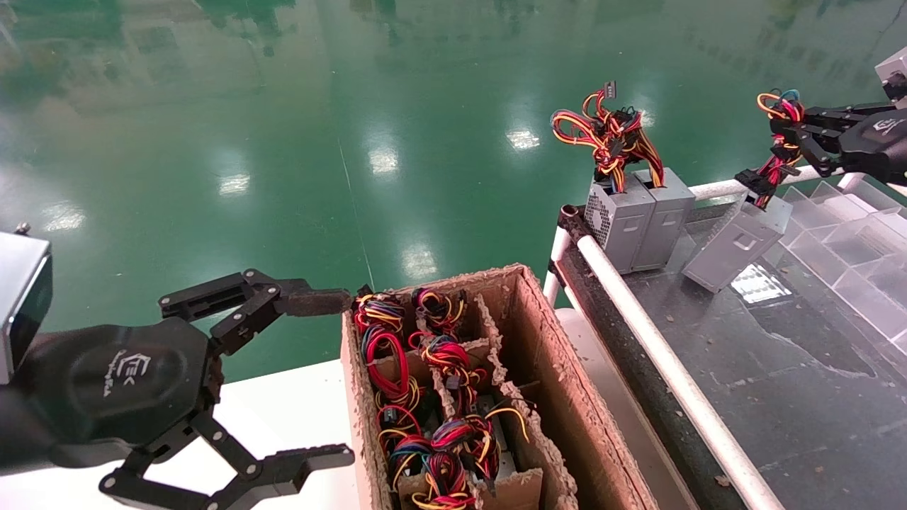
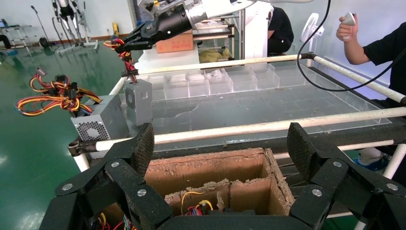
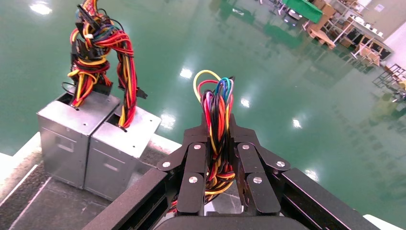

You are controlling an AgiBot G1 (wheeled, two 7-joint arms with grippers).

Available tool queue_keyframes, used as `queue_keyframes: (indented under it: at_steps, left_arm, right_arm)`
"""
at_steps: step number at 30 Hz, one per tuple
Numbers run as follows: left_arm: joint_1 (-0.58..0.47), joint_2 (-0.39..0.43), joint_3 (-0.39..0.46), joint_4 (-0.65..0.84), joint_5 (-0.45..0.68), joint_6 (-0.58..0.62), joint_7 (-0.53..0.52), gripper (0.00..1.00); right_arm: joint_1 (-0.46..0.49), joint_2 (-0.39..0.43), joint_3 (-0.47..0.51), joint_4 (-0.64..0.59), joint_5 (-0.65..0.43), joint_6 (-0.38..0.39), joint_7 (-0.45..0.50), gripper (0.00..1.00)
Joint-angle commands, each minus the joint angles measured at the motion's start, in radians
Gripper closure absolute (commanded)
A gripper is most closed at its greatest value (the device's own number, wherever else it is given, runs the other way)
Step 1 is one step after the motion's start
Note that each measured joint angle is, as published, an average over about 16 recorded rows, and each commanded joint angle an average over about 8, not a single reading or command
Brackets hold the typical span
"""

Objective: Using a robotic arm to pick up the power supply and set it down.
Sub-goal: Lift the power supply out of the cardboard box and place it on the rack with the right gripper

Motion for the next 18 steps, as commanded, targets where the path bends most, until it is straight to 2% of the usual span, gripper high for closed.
queue_keyframes:
  at_steps: [1,11,18]
  left_arm:
    - [0.000,0.000,0.000,0.000,0.000,0.000,0.000,0.00]
    - [0.000,0.000,0.001,0.000,0.000,0.000,0.000,0.00]
    - [0.000,0.000,0.001,0.000,-0.001,0.000,0.001,0.00]
  right_arm:
    - [0.002,0.004,-0.002,-0.001,-0.003,-0.008,0.004,1.00]
    - [-0.002,-0.037,-0.007,0.007,-0.010,-0.028,0.008,1.00]
    - [0.000,-0.076,-0.008,0.005,-0.012,0.037,0.003,1.00]
